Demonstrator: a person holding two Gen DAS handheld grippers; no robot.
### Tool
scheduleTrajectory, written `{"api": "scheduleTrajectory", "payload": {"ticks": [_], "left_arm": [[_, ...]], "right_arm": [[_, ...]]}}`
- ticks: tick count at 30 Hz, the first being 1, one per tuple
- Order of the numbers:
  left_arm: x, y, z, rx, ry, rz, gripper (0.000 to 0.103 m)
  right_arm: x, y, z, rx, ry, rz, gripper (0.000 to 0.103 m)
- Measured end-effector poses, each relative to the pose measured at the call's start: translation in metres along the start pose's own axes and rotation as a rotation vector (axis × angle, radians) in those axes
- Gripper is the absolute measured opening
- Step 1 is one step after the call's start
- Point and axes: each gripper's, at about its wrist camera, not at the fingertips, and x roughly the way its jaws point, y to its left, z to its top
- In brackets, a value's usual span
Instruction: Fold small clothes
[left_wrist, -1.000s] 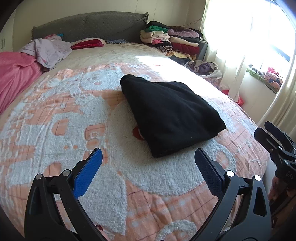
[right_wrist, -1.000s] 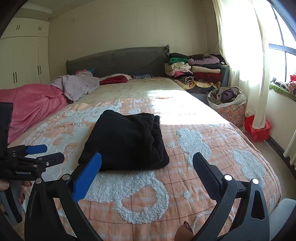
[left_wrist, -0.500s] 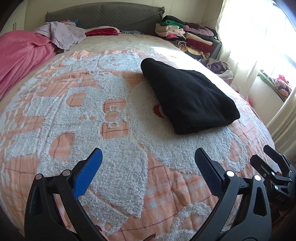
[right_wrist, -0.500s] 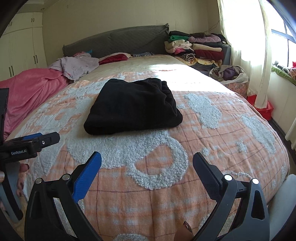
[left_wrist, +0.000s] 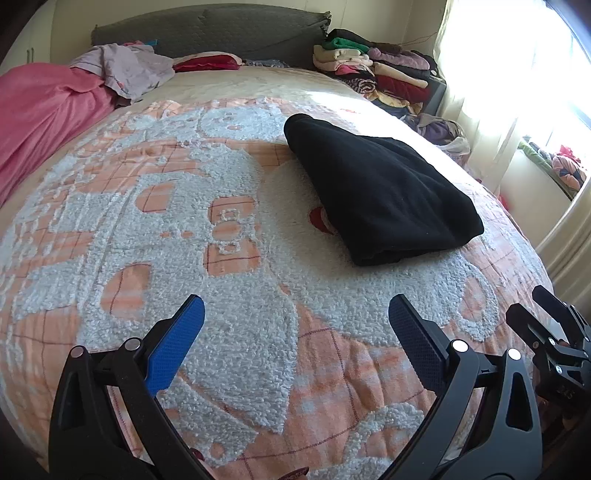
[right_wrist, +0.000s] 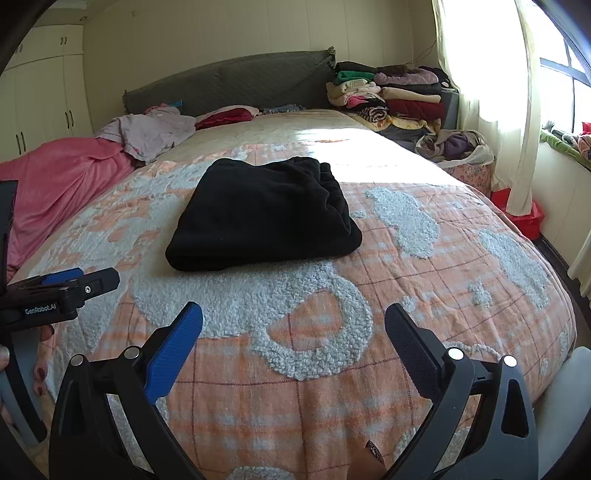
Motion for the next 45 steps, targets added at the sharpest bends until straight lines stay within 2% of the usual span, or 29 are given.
{"api": "scheduleTrajectory", "payload": {"ticks": [45], "left_arm": [[-0.0040, -0.0008, 0.0020, 0.007, -0.002, 0.053, 0.094]], "right_arm": [[-0.0012, 0.0020, 0.0002, -0.017, 0.005, 0.001, 0.098]]}}
